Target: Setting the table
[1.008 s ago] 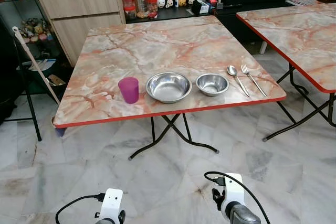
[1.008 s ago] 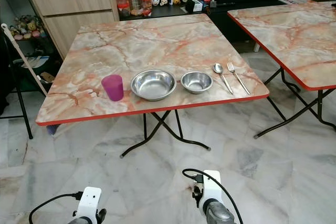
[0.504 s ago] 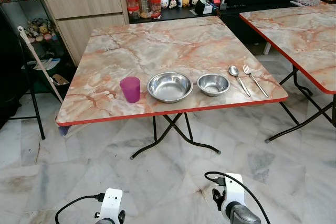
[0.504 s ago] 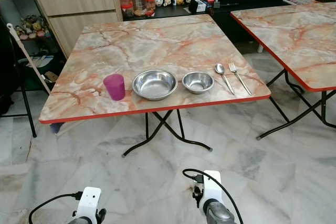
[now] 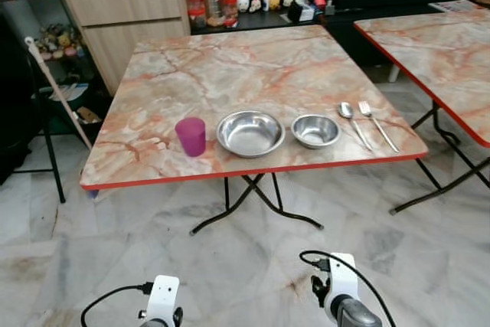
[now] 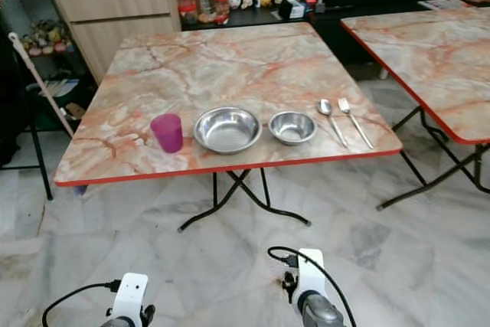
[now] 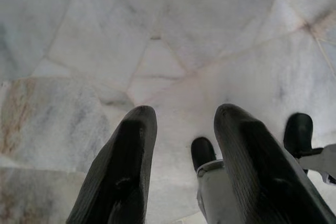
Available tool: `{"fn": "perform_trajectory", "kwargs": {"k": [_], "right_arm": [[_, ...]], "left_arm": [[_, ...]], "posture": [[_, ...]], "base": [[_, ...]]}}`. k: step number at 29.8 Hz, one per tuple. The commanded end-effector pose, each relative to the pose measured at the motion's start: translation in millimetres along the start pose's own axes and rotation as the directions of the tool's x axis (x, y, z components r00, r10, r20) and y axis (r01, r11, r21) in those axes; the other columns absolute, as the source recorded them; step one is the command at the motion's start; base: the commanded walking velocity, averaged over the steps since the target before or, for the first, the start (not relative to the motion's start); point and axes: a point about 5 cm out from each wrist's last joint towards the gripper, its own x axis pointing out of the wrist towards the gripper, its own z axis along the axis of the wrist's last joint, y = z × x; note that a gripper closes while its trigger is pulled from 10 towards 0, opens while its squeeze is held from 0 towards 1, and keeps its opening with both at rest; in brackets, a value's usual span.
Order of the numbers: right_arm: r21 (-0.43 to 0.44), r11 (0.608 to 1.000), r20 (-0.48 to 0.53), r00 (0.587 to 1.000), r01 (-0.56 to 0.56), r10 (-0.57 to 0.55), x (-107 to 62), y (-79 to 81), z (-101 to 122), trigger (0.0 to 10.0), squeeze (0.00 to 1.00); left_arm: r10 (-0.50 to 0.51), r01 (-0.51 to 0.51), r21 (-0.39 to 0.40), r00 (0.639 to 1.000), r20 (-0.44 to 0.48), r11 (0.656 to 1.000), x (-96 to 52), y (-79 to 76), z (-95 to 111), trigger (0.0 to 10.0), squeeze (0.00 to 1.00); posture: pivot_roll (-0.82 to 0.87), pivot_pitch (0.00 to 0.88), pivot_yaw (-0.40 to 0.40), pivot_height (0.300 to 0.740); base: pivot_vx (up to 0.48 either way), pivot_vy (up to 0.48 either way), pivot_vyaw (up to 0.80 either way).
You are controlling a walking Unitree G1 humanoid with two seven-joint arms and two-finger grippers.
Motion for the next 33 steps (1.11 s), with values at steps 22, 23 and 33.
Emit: {"fn": "perform_trajectory", "kwargs": {"k": [22, 23, 33], "right_arm": [[-0.016, 1.0, -0.007, 1.0, -0.01, 0.01, 0.7, 4.2, 0, 10.0, 0.0], [-0.016, 1.0, -0.007, 1.0, -0.01, 0.01, 0.7, 4.3, 0, 10.0, 0.0], [-0.033, 0.999, -0.026, 1.0, -0.013, 0.012, -1.3, 1.1, -7, 10.0, 0.0]], "left_arm": [[0.011, -0.011, 0.0, 1.0, -0.023, 1.0, -0.7, 4.2, -4, 10.0, 0.0], [0.012, -0.011, 0.001, 1.0, -0.023, 1.0, -0.7, 4.3, -4, 10.0, 0.0], [0.129, -0.123, -0.048, 0.983, 0.132, 0.991, -6.5, 30.7, 2, 10.0, 0.0]], "posture": [[0.08, 0.0, 0.026, 0.74], [0.08, 0.0, 0.026, 0.74], [0.1, 0.0, 0.021, 0.74]], "base": [[0.341, 0.0, 0.0], [0.292, 0.0, 0.0], [0.0, 0.0, 0.0]]}}
